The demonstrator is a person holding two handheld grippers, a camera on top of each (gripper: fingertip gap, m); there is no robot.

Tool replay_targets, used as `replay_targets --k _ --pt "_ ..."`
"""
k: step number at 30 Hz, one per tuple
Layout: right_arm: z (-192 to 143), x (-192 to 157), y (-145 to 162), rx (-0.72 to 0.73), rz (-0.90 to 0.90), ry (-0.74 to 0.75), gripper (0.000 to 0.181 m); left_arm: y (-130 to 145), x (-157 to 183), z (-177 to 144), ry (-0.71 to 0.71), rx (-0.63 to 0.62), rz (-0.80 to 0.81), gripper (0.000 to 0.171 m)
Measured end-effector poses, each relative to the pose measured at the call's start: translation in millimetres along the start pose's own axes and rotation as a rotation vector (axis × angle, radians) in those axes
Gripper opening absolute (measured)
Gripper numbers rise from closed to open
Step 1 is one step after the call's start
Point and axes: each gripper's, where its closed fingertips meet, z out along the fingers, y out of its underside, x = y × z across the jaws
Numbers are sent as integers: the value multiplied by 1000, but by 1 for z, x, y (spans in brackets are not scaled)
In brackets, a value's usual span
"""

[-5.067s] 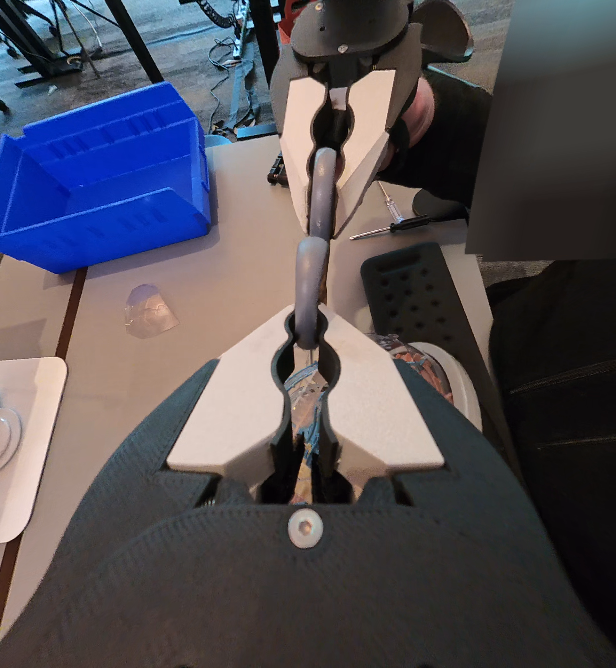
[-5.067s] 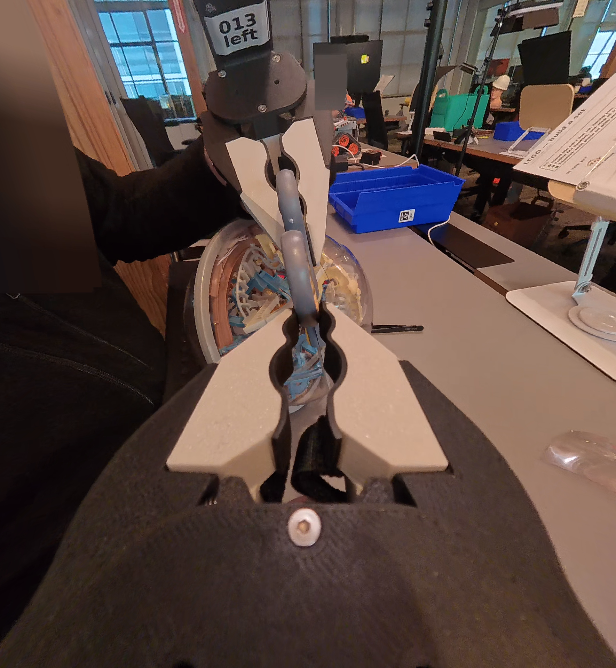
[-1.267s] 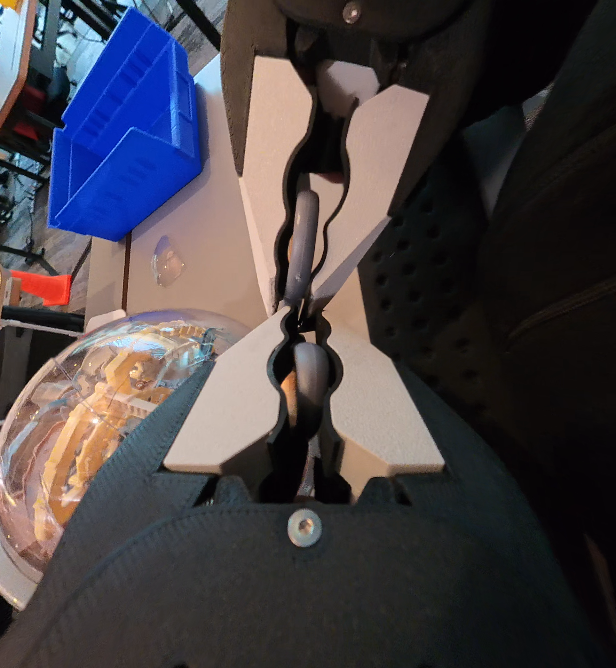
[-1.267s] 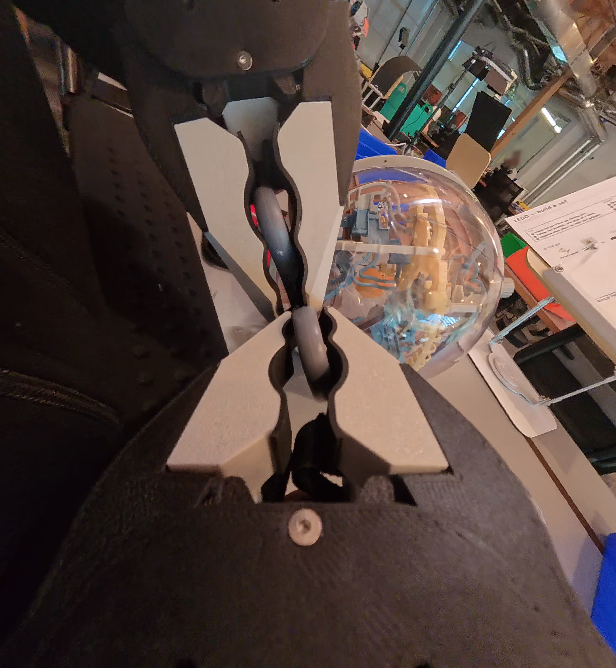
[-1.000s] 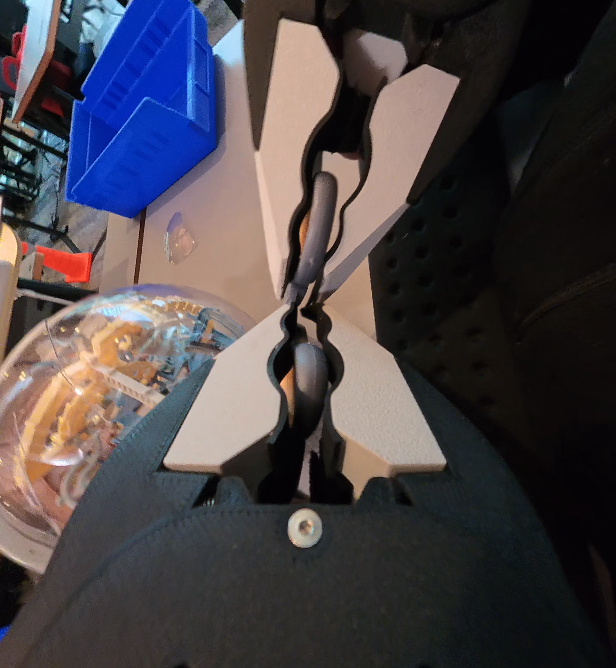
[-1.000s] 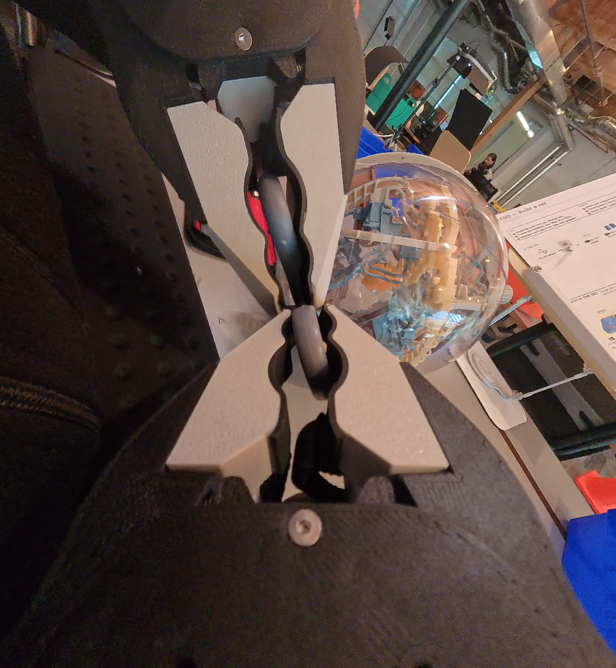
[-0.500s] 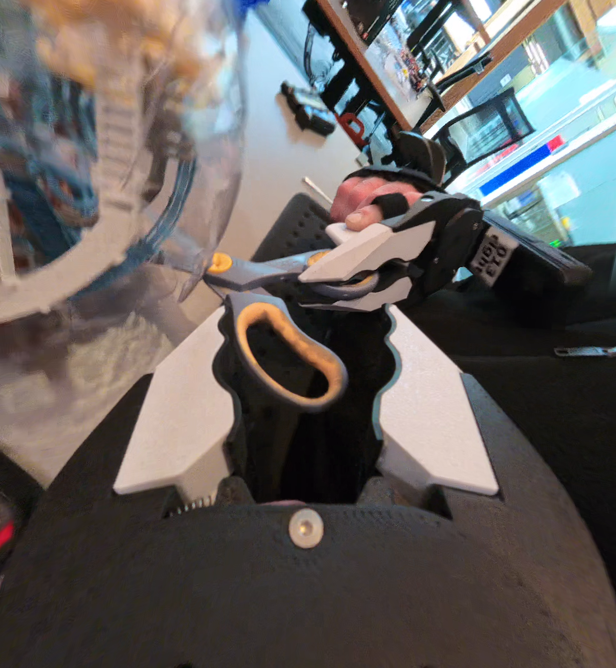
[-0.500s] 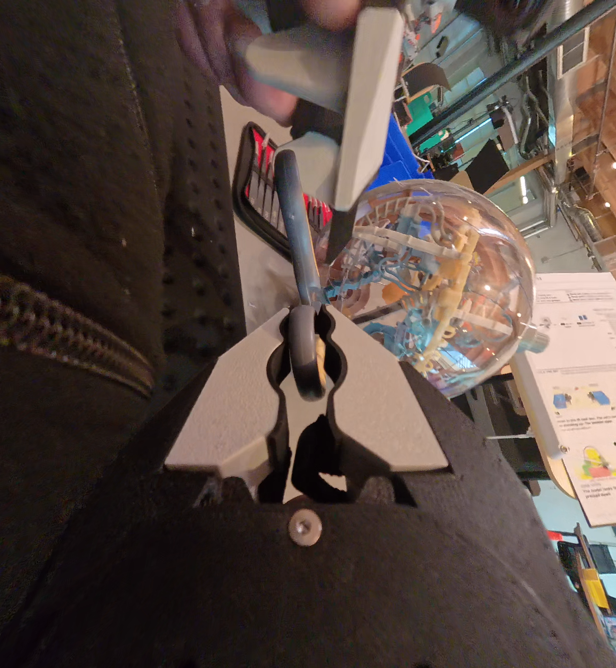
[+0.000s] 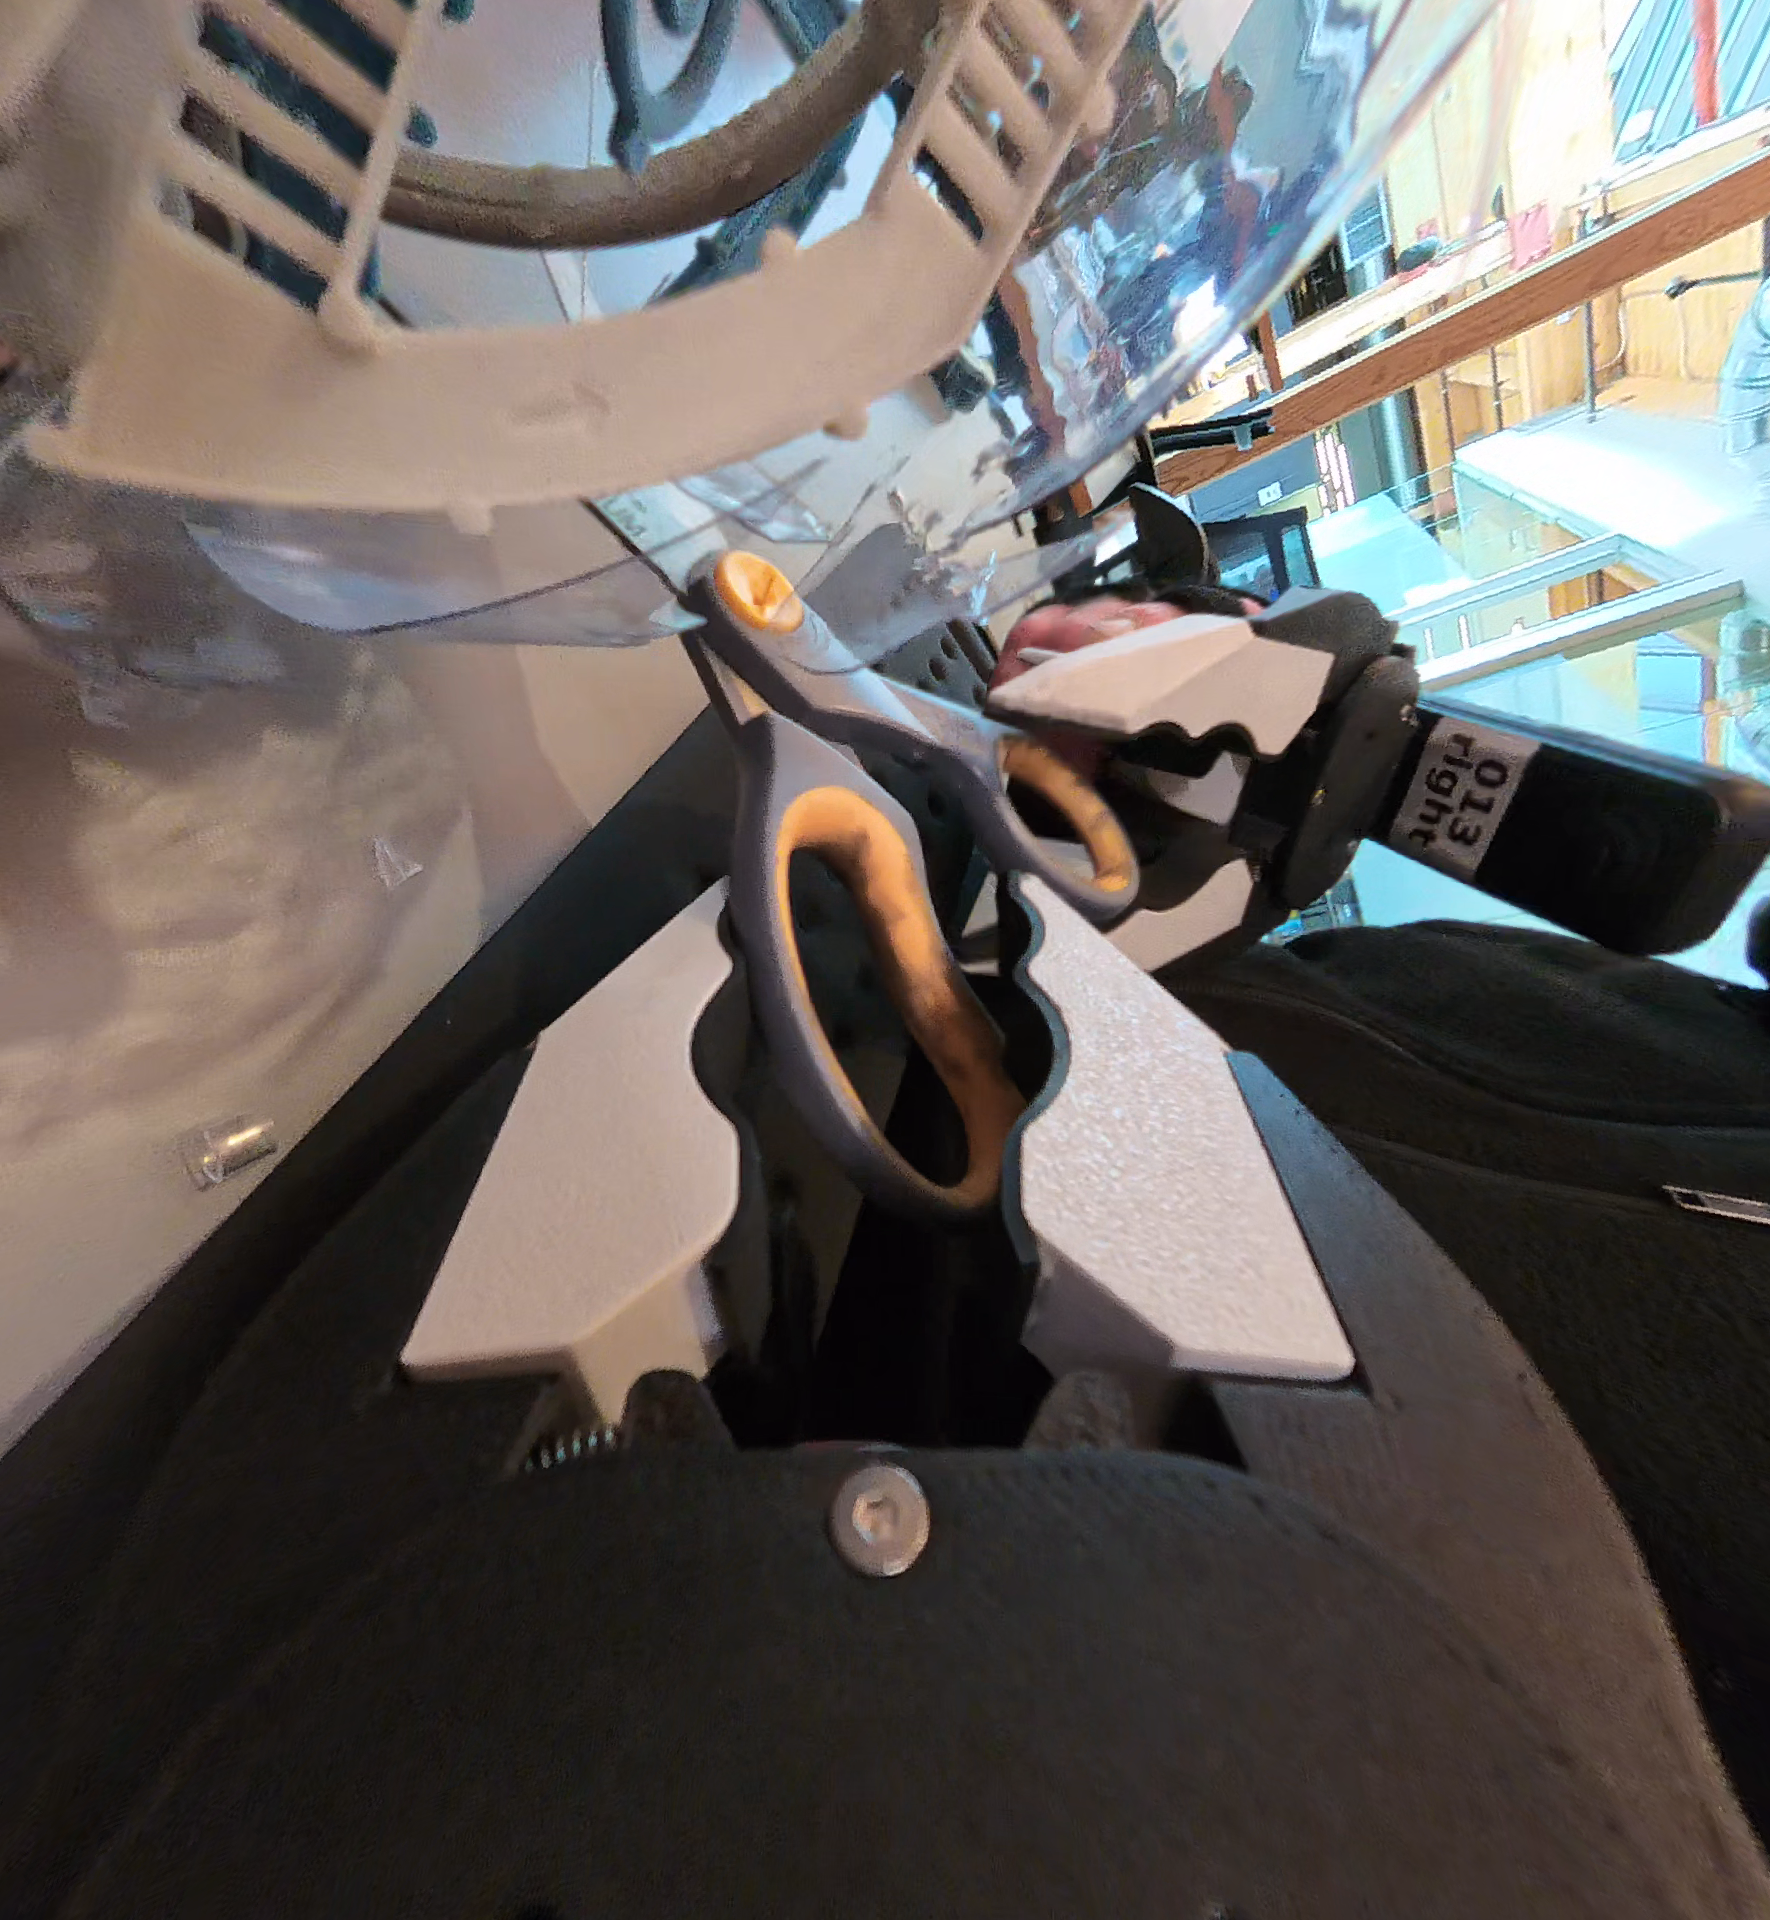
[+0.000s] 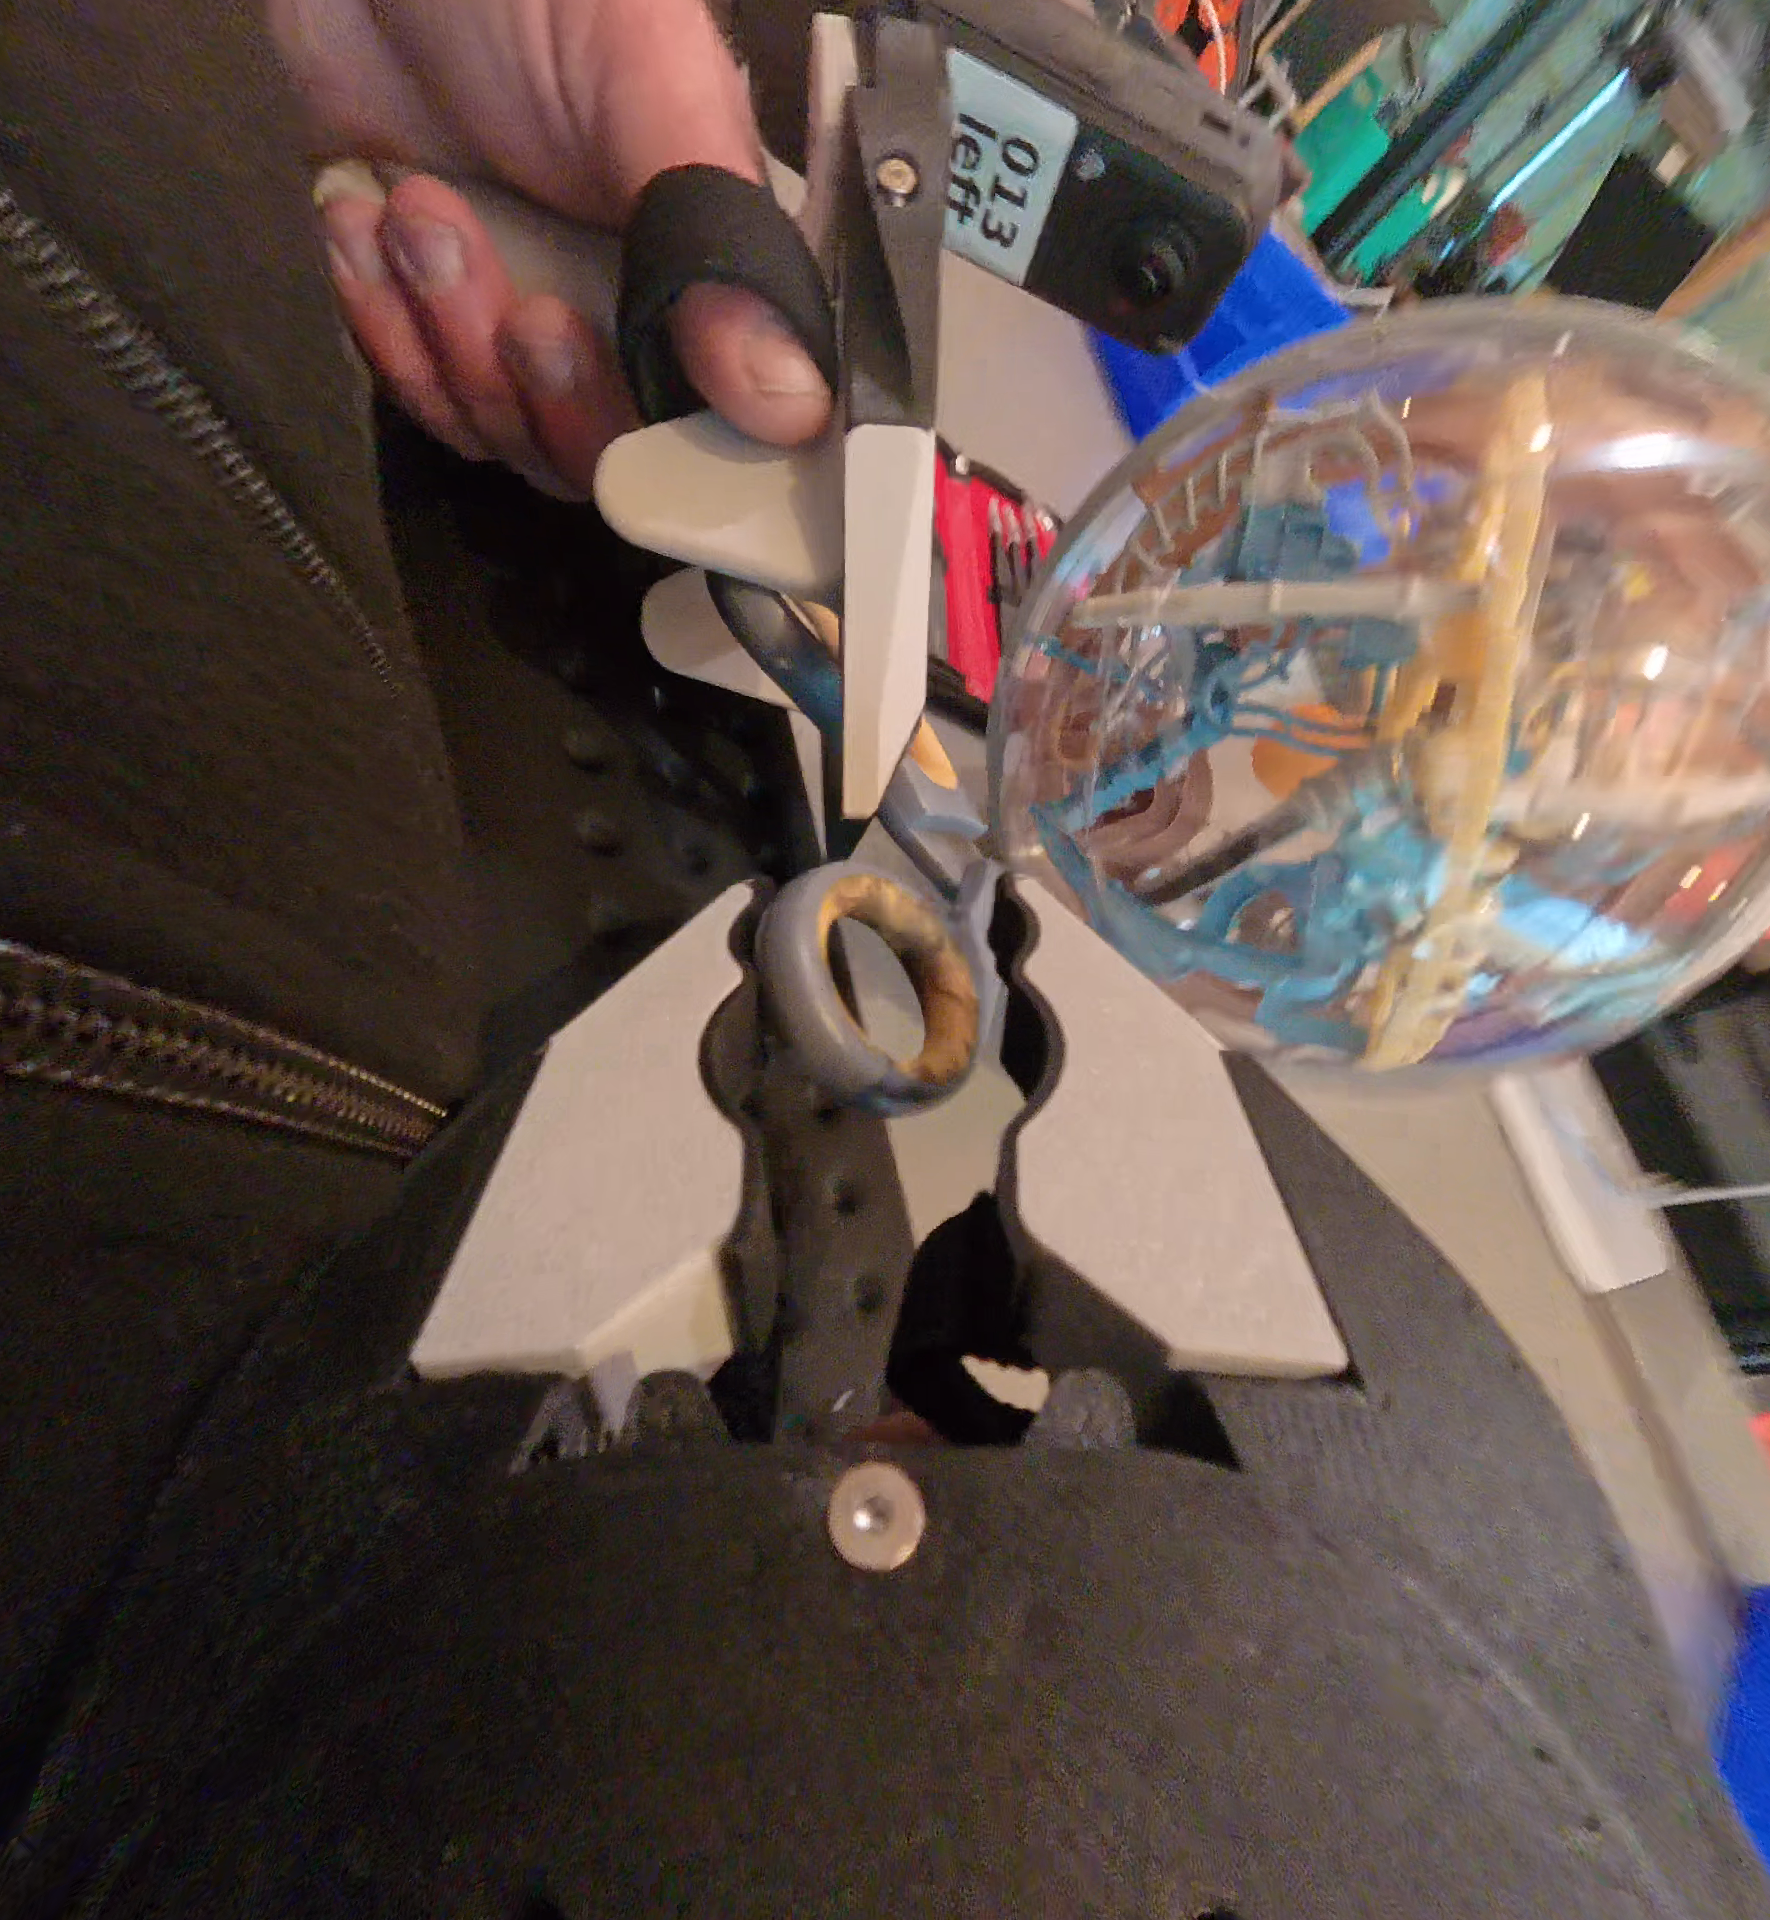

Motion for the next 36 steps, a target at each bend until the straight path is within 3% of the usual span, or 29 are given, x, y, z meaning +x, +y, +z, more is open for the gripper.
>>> replay_targets --k 4,5,6,8,14,17,22,32,36 --pt "-8 6 10 -26 328 -20 63 -7 -1 0 9 23 -10 36" --pt "-5 4 17 -57 406 -42 70 -12 -3 0 -1 41 -9 31" --pt "-2 3 23 -92 455 -48 78 -15 -5 0 -5 54 -13 14" --pt "-1 9 28 -115 533 -22 72 -22 -4 1 13 72 2 12" --pt "8 8 35 -146 720 -148 52 -26 -11 7 -22 61 13 11" --pt "4 15 37 -112 791 -139 60 -29 -5 7 22 75 13 10" --pt "9 7 53 -216 900 -232 76 -42 5 14 74 126 66 11" --pt "4 54 31 93 1028 -237 14 -61 19 29 175 171 143 10" --pt "1 63 32 128 995 -230 12 -67 21 31 201 190 138 10"
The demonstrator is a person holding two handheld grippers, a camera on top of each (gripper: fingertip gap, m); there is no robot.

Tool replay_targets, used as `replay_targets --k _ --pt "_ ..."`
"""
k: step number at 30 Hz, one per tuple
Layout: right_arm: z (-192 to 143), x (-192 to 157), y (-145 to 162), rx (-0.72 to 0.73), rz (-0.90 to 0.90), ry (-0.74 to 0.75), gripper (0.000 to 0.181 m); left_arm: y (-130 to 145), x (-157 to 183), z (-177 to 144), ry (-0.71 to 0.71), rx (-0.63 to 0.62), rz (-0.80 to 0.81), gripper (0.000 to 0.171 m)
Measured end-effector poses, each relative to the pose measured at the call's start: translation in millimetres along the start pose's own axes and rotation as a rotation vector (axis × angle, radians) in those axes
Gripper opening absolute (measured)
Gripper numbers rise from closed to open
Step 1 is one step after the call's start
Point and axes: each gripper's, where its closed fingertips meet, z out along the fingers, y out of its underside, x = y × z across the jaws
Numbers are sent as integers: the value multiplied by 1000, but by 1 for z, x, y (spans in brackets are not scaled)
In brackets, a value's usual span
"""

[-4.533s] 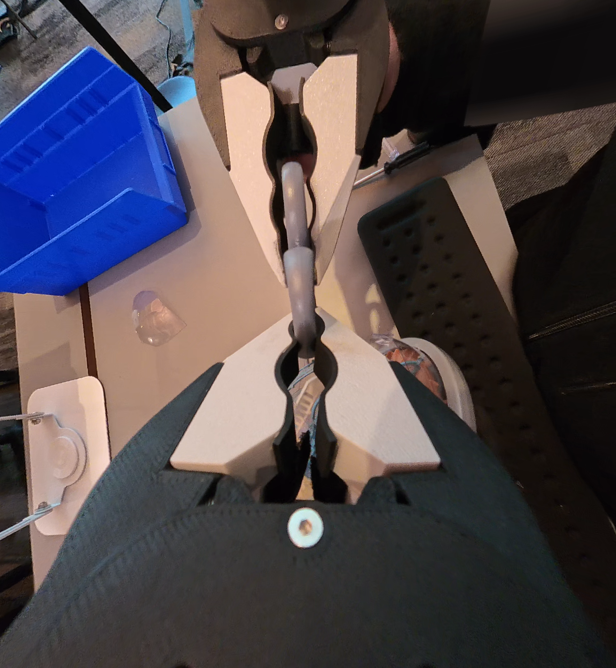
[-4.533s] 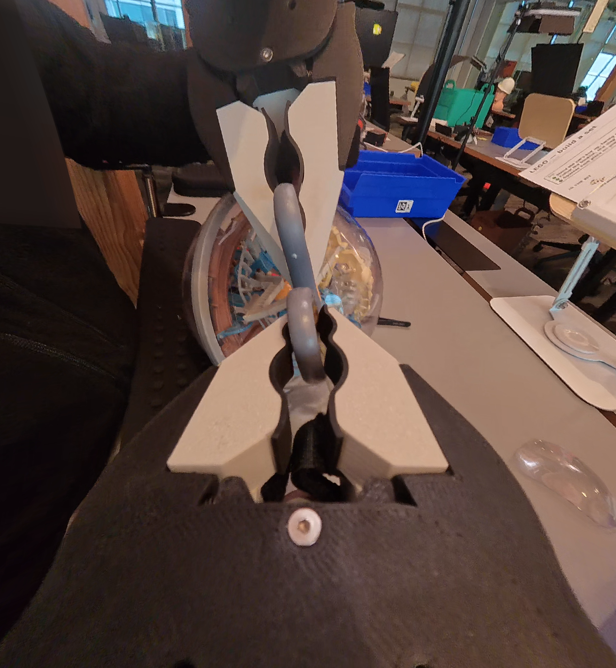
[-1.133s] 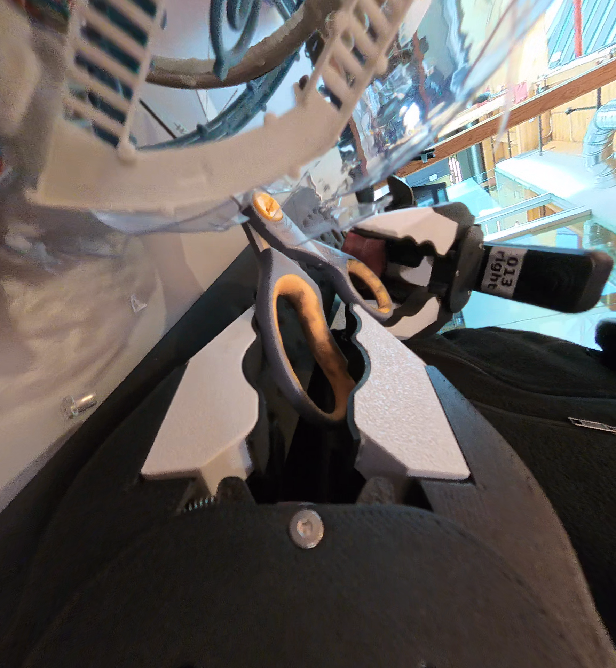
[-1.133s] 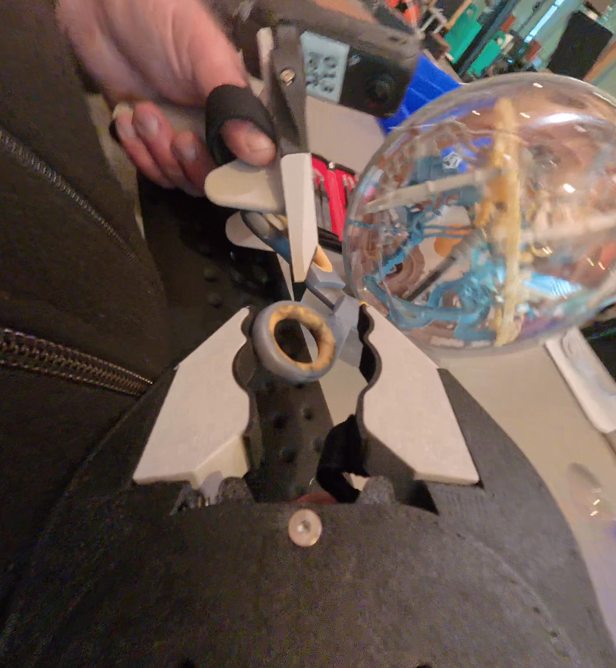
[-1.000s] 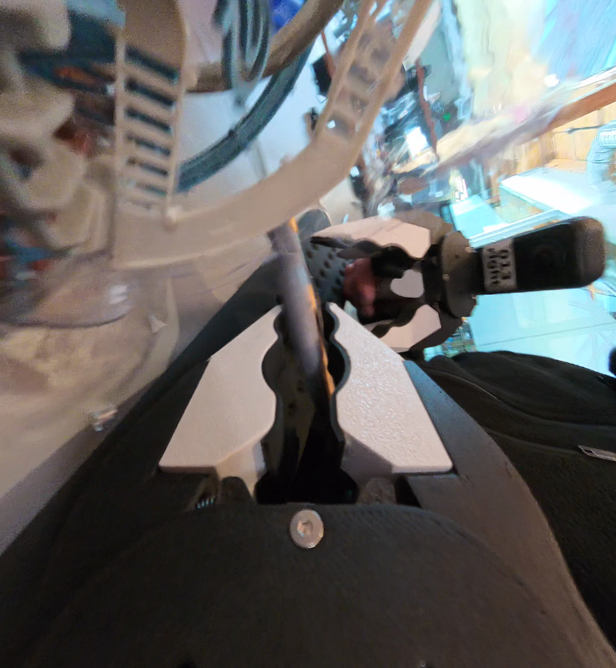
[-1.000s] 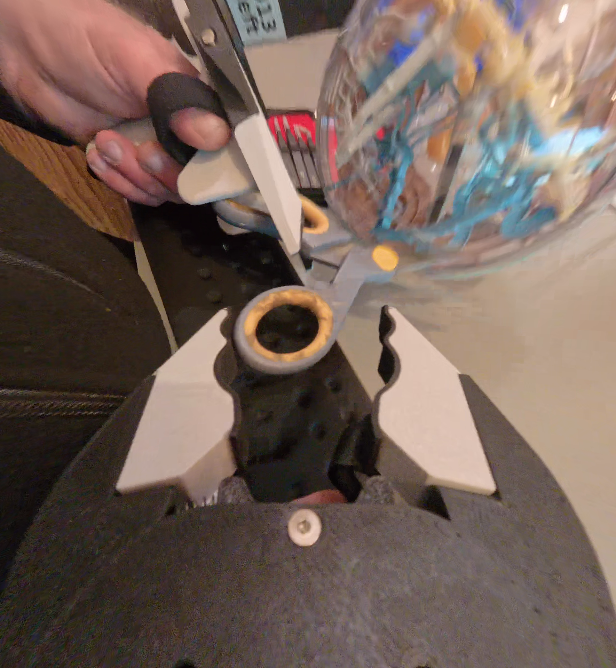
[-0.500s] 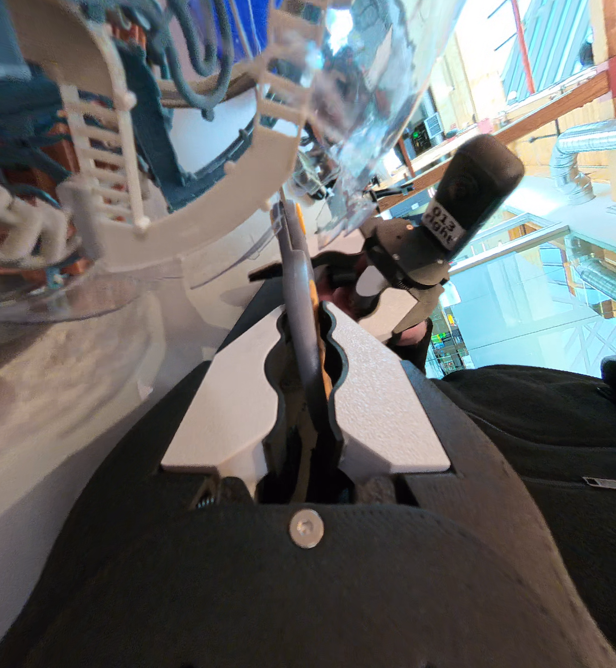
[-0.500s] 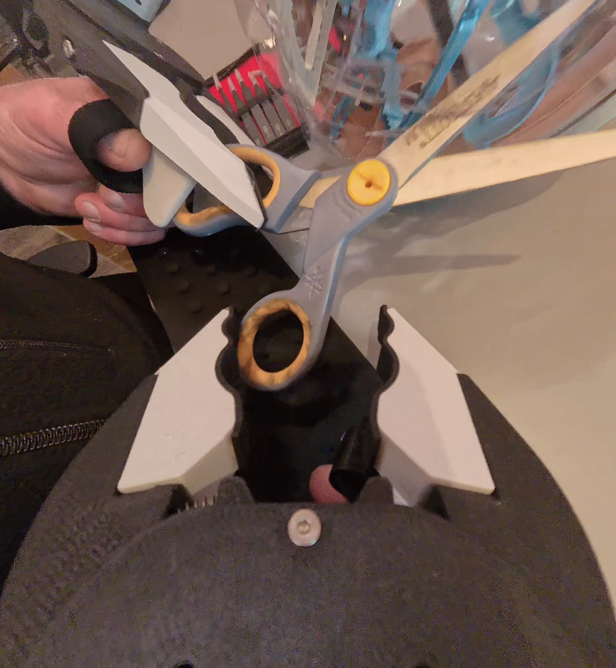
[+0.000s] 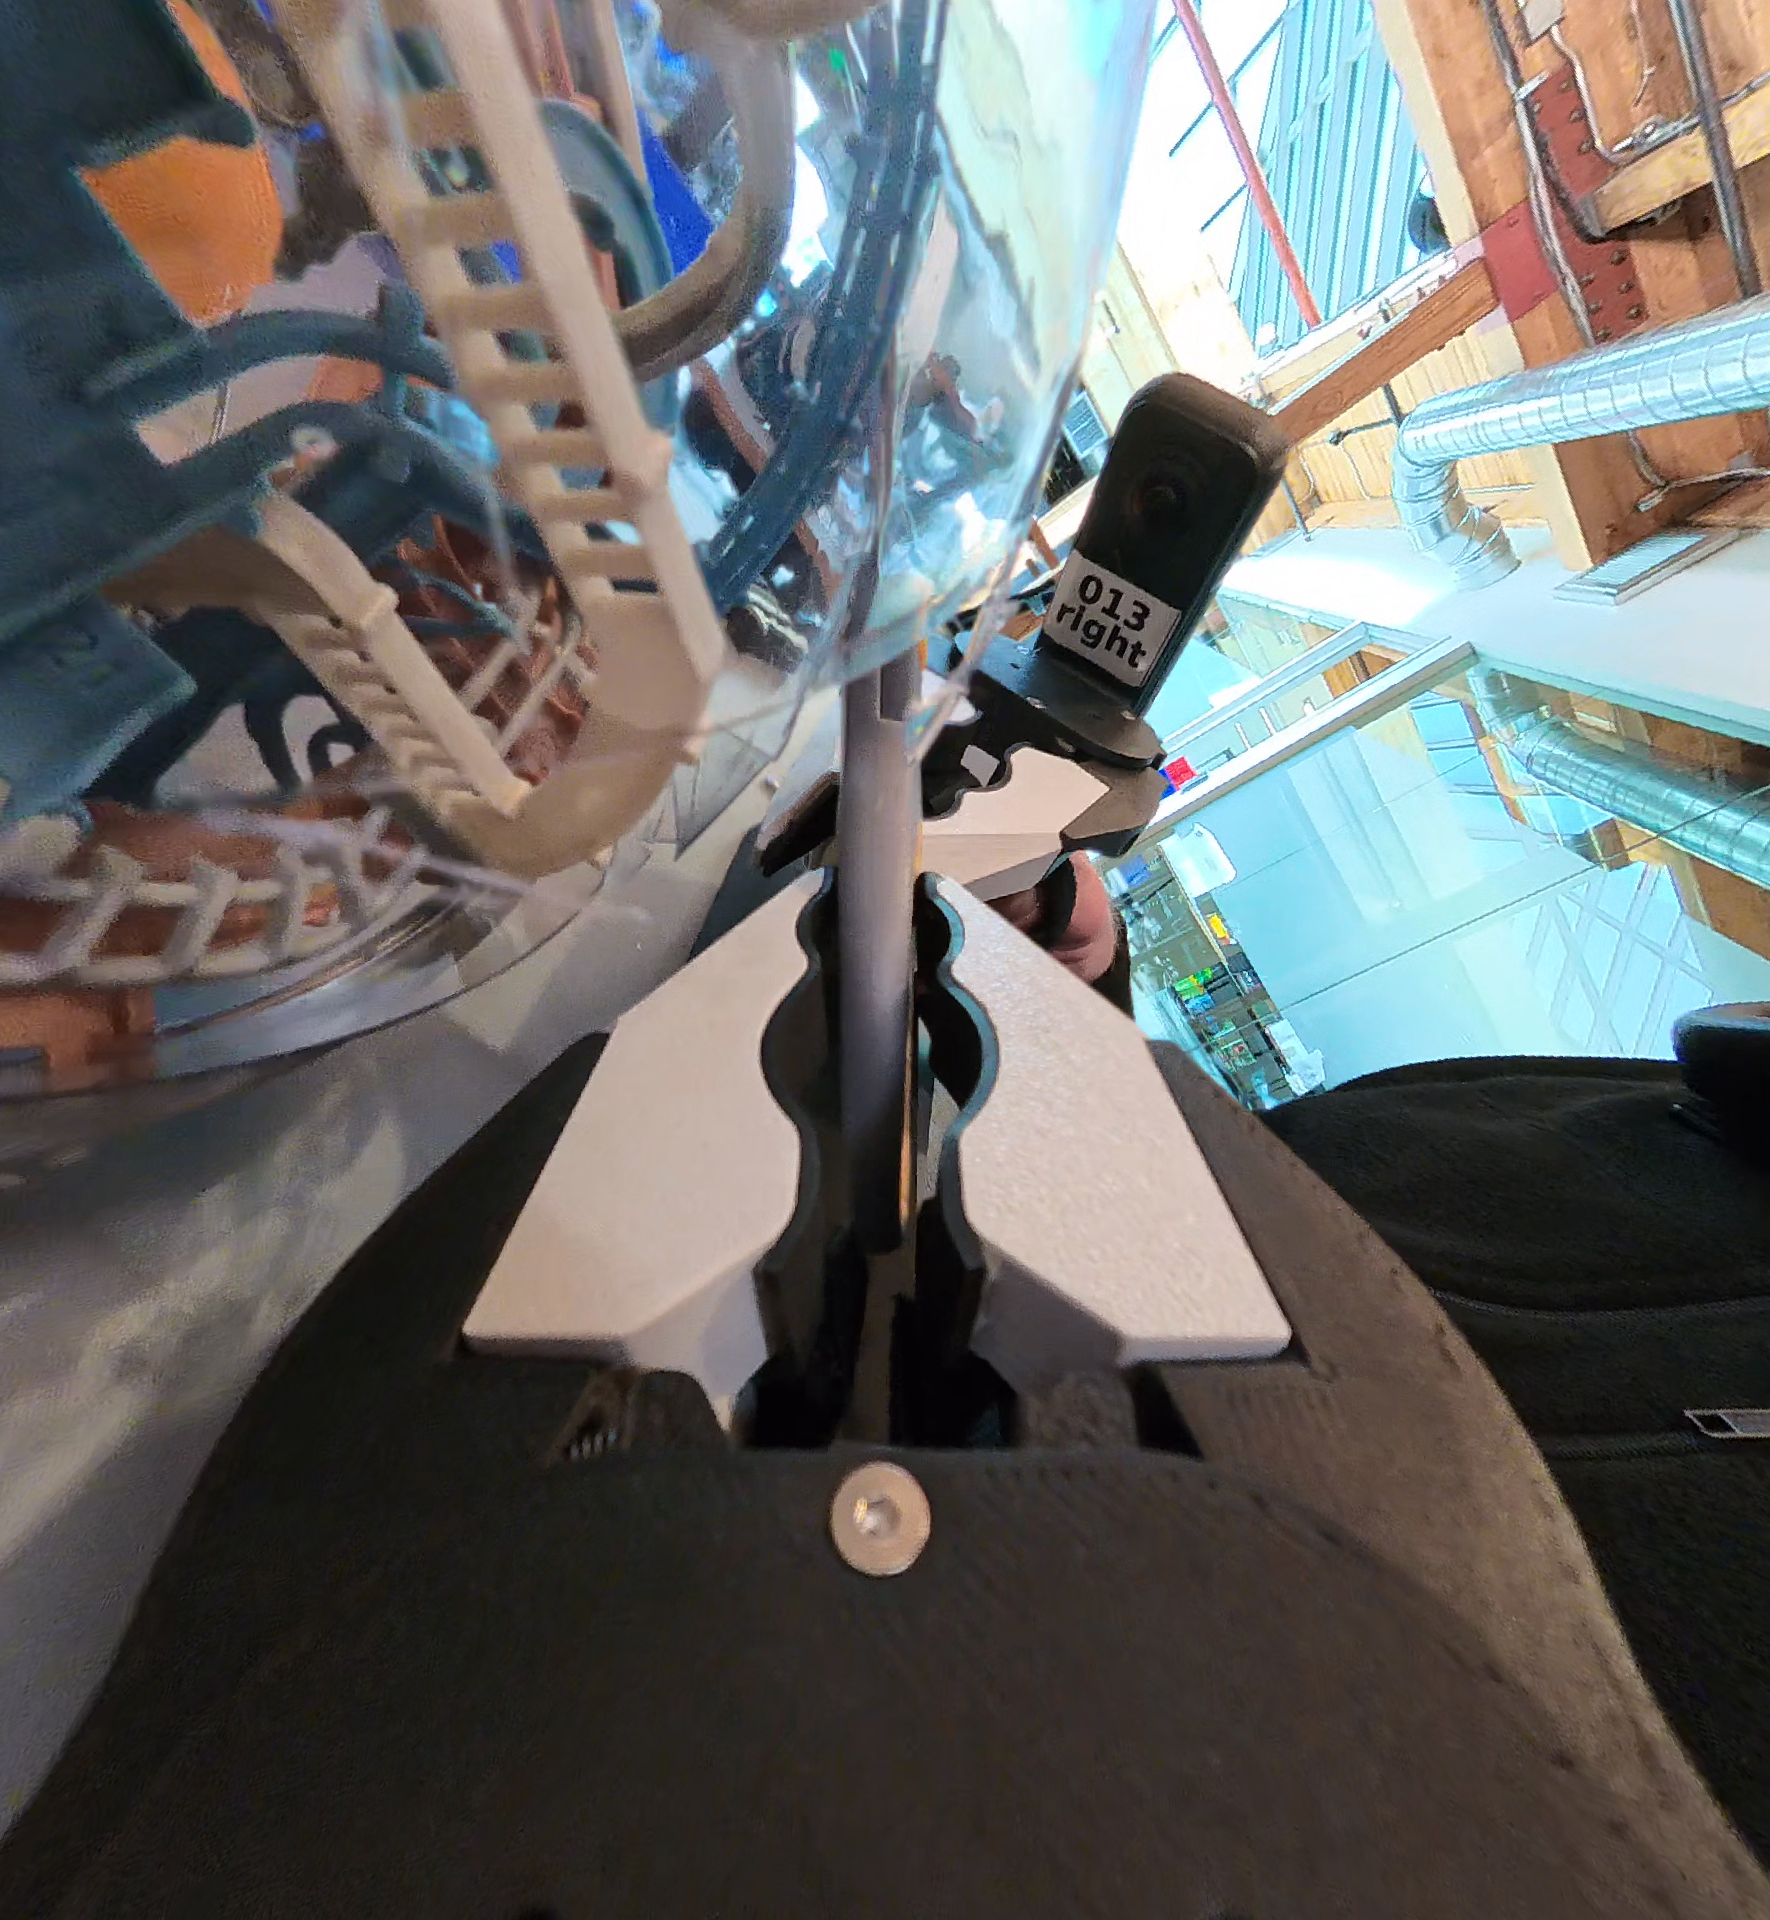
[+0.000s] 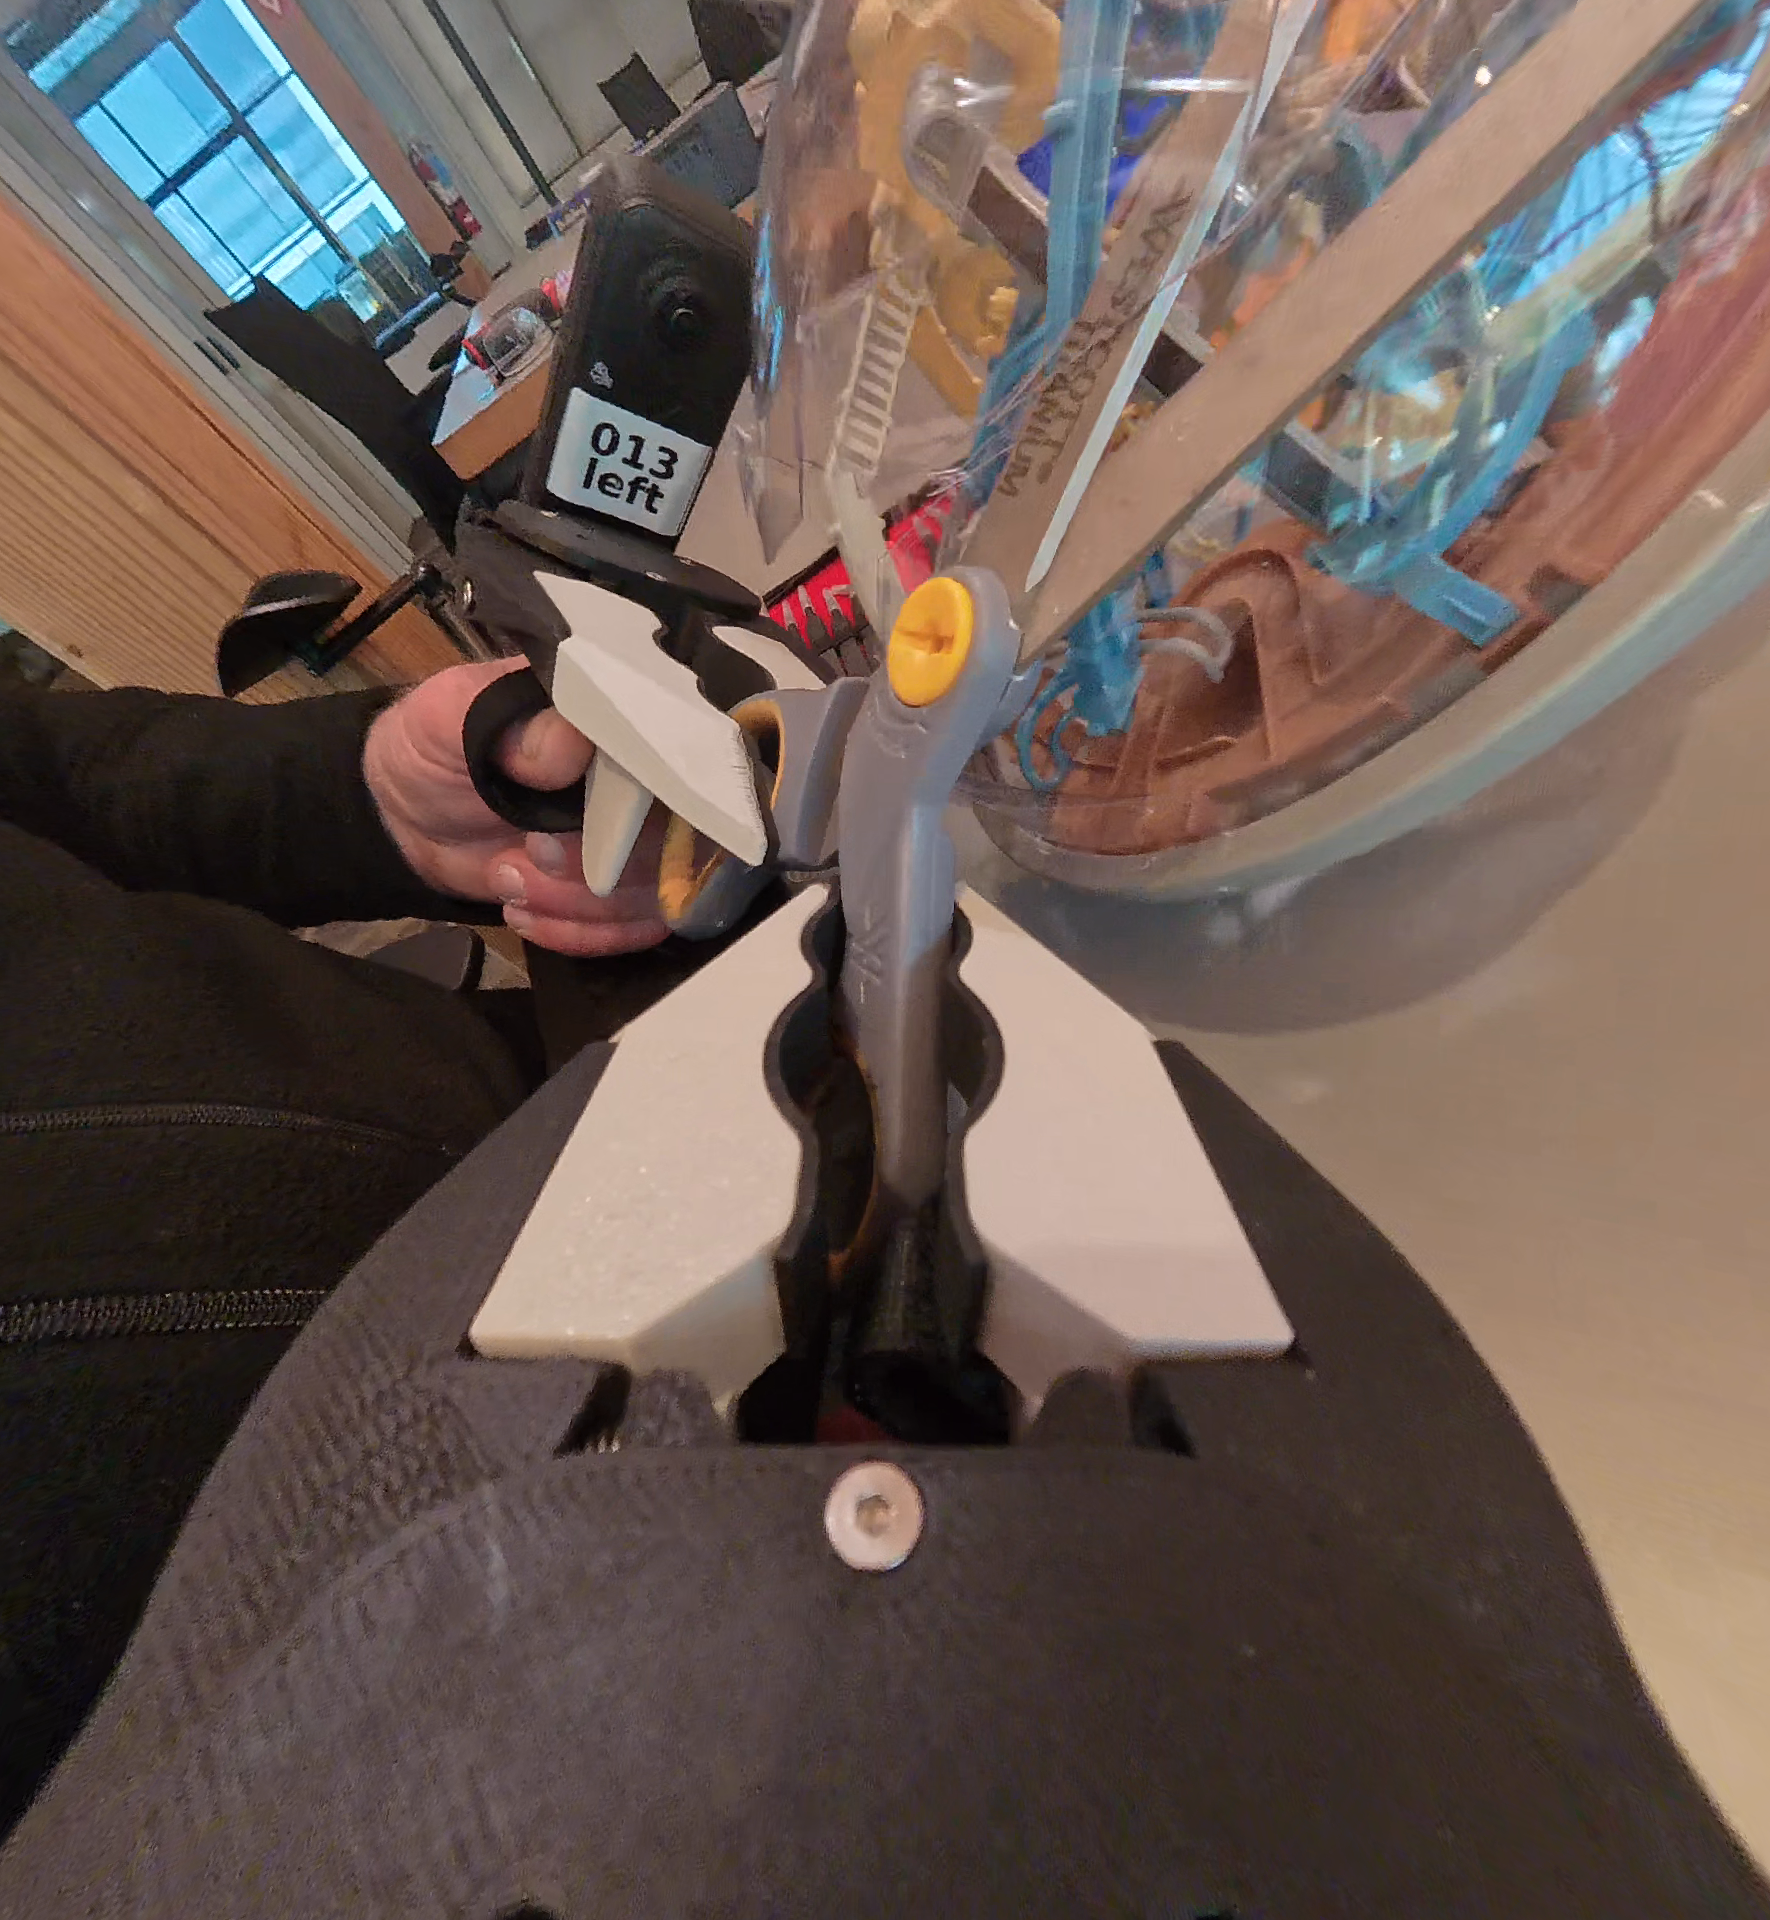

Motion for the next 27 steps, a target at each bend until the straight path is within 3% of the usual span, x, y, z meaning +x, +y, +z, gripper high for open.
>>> replay_targets --k 4,6,11,15,17,18,19,21,22,27 --pt "-4 4 -5 35 7 -11 14 -8 0 5 13 34 15 10" --pt "-8 4 -7 48 -12 -14 24 -12 0 8 25 50 9 10" --pt "-33 22 -8 48 -108 259 57 -19 -4 19 6 85 27 11" --pt "-53 18 0 -7 -178 437 65 -22 -6 28 -23 103 43 11" --pt "-54 2 6 10 -122 372 61 -23 -8 32 -33 111 42 11" --pt "-54 -2 8 18 -84 357 72 -23 -8 34 -36 108 41 11" --pt "-56 -2 12 16 -59 356 73 -21 -9 36 -40 100 43 11" --pt "-64 -8 3 98 -50 351 51 -23 -11 37 -64 113 43 11" --pt "-69 -10 2 118 -62 364 50 -22 -11 38 -57 106 41 11" --pt "-63 10 25 -17 -2 394 67 -27 -8 40 -23 134 23 11"
